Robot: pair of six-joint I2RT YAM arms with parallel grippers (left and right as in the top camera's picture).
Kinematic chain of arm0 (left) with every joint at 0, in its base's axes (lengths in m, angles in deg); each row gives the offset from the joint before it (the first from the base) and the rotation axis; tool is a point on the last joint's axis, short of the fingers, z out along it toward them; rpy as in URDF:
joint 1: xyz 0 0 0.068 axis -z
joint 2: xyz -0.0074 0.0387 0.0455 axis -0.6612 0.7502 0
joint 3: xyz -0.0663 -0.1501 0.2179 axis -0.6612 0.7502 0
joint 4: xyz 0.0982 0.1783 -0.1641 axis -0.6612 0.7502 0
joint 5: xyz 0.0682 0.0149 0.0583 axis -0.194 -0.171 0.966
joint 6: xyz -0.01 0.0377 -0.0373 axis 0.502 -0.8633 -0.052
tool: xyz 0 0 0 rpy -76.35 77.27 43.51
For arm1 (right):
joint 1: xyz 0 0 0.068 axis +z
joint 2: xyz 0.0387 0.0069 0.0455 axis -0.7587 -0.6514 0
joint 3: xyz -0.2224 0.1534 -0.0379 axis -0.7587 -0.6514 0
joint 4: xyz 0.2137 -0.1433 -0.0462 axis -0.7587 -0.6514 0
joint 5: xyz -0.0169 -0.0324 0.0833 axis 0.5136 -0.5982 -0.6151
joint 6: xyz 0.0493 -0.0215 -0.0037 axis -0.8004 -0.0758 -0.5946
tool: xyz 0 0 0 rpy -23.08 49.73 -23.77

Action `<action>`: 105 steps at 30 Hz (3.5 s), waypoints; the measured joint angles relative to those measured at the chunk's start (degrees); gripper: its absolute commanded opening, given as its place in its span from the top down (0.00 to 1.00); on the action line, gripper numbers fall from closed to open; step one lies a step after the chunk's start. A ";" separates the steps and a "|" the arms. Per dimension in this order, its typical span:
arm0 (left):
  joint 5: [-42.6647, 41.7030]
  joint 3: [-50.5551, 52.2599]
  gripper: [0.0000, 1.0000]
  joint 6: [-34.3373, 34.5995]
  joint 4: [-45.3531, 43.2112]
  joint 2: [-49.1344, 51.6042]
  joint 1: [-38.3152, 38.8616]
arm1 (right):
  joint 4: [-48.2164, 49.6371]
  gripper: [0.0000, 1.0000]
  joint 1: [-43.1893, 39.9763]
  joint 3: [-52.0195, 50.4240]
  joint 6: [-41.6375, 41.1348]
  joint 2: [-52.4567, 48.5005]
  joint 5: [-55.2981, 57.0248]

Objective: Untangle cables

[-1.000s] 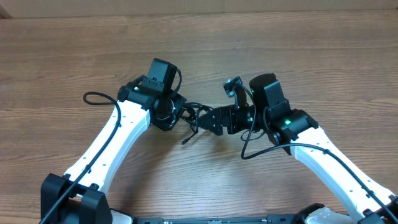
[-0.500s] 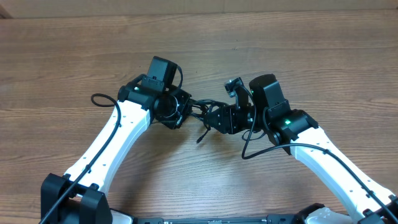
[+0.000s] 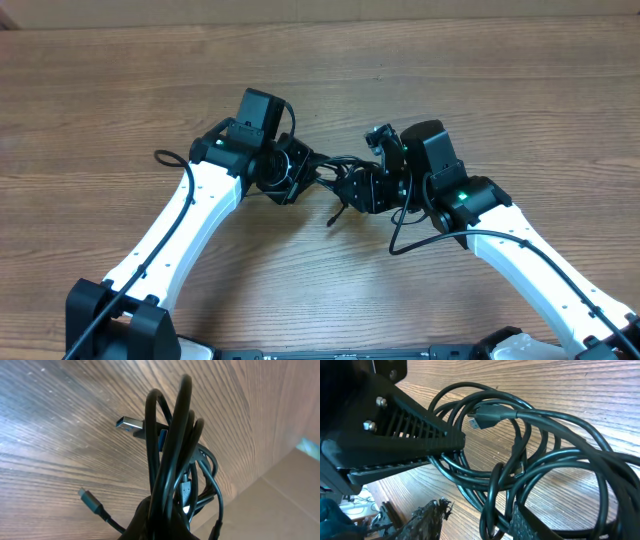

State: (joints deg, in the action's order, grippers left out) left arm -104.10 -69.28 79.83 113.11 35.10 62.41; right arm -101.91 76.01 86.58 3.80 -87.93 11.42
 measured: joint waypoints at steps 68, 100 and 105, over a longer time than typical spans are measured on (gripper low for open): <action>13.55 0.00 0.96 -7.61 4.00 -0.37 0.26 | 4.07 0.96 -0.48 0.00 -0.31 -0.20 -4.96; 4.96 0.00 0.96 -3.65 -1.79 -0.37 0.24 | 0.68 0.46 -0.74 0.00 0.04 -0.22 -2.49; 2.71 0.00 0.96 -3.02 -2.27 -0.37 0.24 | 0.79 0.57 -0.74 0.00 1.11 -1.05 -2.43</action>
State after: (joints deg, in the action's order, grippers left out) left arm -101.39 -69.28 76.82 110.84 34.73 62.65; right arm -101.12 75.26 86.58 4.92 -88.98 8.99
